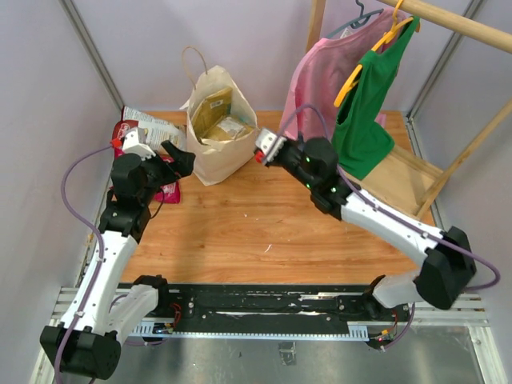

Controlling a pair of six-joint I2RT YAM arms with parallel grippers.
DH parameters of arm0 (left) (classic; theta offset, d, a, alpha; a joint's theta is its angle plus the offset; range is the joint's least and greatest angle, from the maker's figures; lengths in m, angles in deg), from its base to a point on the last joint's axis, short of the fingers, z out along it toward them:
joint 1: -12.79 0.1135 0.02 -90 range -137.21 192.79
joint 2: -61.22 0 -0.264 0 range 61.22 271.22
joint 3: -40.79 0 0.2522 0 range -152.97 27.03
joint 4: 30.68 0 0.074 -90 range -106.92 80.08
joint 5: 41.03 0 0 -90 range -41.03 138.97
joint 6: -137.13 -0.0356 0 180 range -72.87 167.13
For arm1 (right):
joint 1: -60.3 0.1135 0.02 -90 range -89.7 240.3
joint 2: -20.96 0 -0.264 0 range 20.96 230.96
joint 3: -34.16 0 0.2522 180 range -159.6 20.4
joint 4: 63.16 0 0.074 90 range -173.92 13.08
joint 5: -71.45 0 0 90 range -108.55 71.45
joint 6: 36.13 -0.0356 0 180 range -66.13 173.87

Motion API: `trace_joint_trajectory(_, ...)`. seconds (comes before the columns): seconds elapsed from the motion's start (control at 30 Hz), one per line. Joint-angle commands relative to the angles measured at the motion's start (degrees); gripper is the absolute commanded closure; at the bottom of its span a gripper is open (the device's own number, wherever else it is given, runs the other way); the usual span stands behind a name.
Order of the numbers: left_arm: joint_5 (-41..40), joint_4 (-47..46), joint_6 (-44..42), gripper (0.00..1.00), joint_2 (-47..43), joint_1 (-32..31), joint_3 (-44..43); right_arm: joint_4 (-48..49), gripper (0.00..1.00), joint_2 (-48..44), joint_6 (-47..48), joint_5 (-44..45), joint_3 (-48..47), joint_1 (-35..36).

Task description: Take the snacks out of the paper bag

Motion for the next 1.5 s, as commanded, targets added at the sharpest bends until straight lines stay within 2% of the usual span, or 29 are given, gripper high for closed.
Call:
trace_joint_trajectory(0.0, 1.2, -3.0, 0.8, 0.00, -0.6, 0.4, 1.5, 10.5, 0.99, -7.6, -13.2, 4.3, 17.4, 0.6)
trace_joint_trajectory(0.2, 2.8, -4.2, 1.4, 0.01, -0.3, 0.4, 3.0, 12.0, 0.99, -13.3, -28.4, 7.5, 36.1, 0.9)
trace_joint_trajectory(0.3, 2.4, -3.5, 1.2, 0.01, -0.9, 0.4, 3.2, 9.7, 0.99, -17.1, -33.3, 9.1, 41.6, 2.4)
trace_joint_trajectory(0.5, 1.3, -3.1, 1.3, 0.01, -2.7, 0.4, 4.4, -3.5, 0.99, -25.5, -40.0, 14.7, 47.2, 8.4)
trace_joint_trajectory(0.63, 2.8, -3.6, 2.0, 0.01, -2.3, 0.4, 7.1, -8.7, 0.99, -31.3, -44.5, 18.7, 50.4, 10.9)
trace_joint_trajectory(0.67, 3.6, -4.1, 2.6, 0.02, -2.2, 0.4, 8.4, -10.1, 0.91, -32.6, -45.7, 19.2, 50.6, 11.0)
trace_joint_trajectory(0.7, 4.6, -4.5, 3.3, 0.02, -1.9, 0.4, 9.5, -11.6, 0.89, -33.7, -46.2, 19.1, 50.6, 11.0)
trace_joint_trajectory(0.8, 8.4, -7.2, 5.9, 0.03, -1.2, 0.3, 13.8, -14.3, 0.93, -36.4, -47.0, 19.0, 50.9, 11.1)
trace_joint_trajectory(0.83, 9.4, -8.3, 6.9, 0.03, -0.9, 0.3, 15.2, -15.5, 0.90, -37.0, -47.4, 19.0, 50.8, 11.1)
trace_joint_trajectory(0.87, 10.2, -9.2, 7.6, 0.03, -0.7, 0.3, 16.3, -17.0, 0.78, -37.7, -48.0, 19.4, 50.5, 11.2)
trace_joint_trajectory(0.93, 10.2, -10.1, 8.2, 0.03, -0.3, 0.3, 18.0, -22.2, 0.48, -39.6, -51.6, 23.2, 49.4, 11.7)
trace_joint_trajectory(1.03, 6.9, -9.8, 7.2, 0.03, -0.3, -0.2, 19.0, -26.4, 0.30, -46.7, -55.0, 27.7, 50.3, 12.3)
trace_joint_trajectory(1.13, 4.1, -10.0, 6.6, 0.03, 0.2, -0.7, 19.4, -25.8, 0.01, -59.1, -57.2, 29.9, 53.6, 12.5)
trace_joint_trajectory(1.23, 4.3, -12.2, 7.3, 0.03, 1.7, -1.3, 20.5, -23.7, 0.01, -69.9, -57.8, 30.6, 57.3, 12.5)
trace_joint_trajectory(1.3, 4.6, -14.9, 8.2, 0.04, 2.7, -1.9, 21.7, -26.7, 0.01, -72.1, -58.9, 33.1, 56.6, 12.5)
trace_joint_trajectory(1.4, 5.3, -19.3, 9.3, 0.03, 4.6, -2.9, 22.9, -30.3, 0.01, -67.6, -59.0, 34.6, 52.7, 12.5)
trace_joint_trajectory(1.47, 5.2, -21.4, 9.3, 0.04, 6.5, -3.3, 22.3, -28.9, 0.02, -62.0, -58.2, 34.1, 50.3, 12.5)
